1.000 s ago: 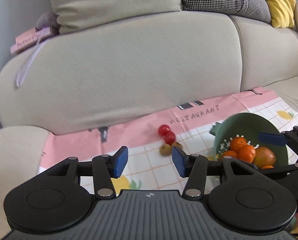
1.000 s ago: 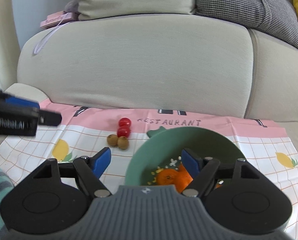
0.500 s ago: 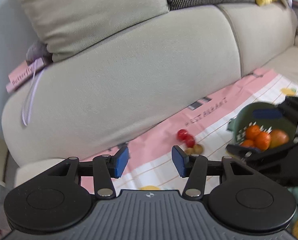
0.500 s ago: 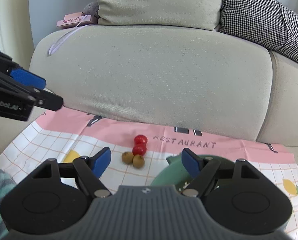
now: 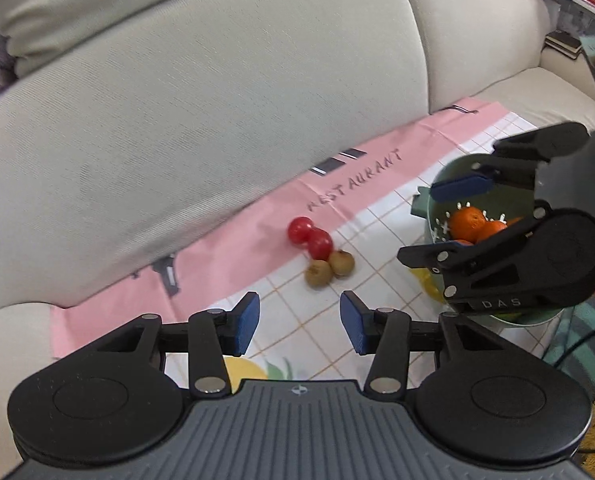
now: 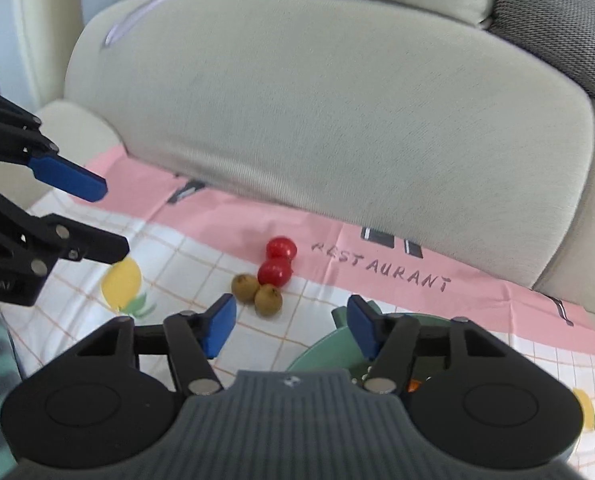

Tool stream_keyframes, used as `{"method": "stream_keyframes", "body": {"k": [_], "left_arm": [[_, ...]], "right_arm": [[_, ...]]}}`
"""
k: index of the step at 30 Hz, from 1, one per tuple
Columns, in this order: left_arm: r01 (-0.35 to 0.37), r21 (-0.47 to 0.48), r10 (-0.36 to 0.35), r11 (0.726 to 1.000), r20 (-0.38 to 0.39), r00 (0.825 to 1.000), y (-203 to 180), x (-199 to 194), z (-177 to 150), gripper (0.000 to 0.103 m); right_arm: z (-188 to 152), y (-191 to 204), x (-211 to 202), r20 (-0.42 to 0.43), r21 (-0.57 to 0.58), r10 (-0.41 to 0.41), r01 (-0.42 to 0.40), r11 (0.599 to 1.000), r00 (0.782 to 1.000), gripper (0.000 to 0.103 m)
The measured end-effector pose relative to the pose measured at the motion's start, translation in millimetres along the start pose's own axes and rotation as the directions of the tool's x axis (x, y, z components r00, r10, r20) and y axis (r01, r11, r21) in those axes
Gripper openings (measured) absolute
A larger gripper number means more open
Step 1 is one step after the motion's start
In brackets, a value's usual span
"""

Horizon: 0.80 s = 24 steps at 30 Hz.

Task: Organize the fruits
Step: 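Move both open tools back from the colander toward the brown kiwis, then grasp a brown kiwi with the left tool while the right tool grasps the other kiwi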

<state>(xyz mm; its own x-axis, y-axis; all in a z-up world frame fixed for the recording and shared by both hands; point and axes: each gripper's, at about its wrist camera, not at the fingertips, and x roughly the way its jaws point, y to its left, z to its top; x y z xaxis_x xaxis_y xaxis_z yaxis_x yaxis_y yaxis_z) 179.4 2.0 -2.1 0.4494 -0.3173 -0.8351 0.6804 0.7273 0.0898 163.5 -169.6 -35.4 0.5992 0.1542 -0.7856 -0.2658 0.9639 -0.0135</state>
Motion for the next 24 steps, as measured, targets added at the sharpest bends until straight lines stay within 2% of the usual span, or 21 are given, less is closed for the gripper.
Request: {"method": "stream_keyframes", "body": {"k": [2, 5, 10, 12, 17, 20, 24], "left_arm": [[0.014, -0.003, -0.014, 1.0, -0.005, 1.0, 1, 8, -1, 0.055], [0.033, -0.002, -0.033, 0.999, -0.009, 0.999, 2, 19, -1, 0.054], [0.051, 0.007, -0.051, 0.999, -0.026, 0.998, 3, 39, 3, 0.05], [0.064, 0.01, -0.064, 0.998, -0.03, 0.998, 4, 47, 5, 0.049], [0.092, 0.027, -0.092, 0.995, -0.027, 0.995, 8, 67, 5, 0.045], [0.102, 0.029, -0.102, 0.994, -0.025, 0.995, 10, 81, 2, 0.041], [0.098, 0.05, -0.097, 0.994, -0.026, 0.995, 8, 100, 0, 0.038]], "right_arm": [[0, -2, 7, -0.019, -0.024, 0.014, -0.014, 1.0, 1.0, 0.057], [-1, -4, 21, -0.054, -0.049, 0.035, -0.038, 0.998, 0.998, 0.051], [6, -2, 32, -0.05, -0.1, 0.063, -0.067, 0.993, 0.997, 0.05], [12, -1, 38, -0.065, -0.11, 0.083, -0.09, 0.99, 0.994, 0.04], [23, 2, 57, -0.1, -0.156, 0.1, -0.115, 0.981, 0.99, 0.039], [26, -2, 73, -0.151, -0.144, 0.106, -0.128, 0.981, 0.983, 0.029], [28, -7, 86, -0.191, -0.134, 0.151, -0.178, 0.975, 0.97, 0.029]]}}
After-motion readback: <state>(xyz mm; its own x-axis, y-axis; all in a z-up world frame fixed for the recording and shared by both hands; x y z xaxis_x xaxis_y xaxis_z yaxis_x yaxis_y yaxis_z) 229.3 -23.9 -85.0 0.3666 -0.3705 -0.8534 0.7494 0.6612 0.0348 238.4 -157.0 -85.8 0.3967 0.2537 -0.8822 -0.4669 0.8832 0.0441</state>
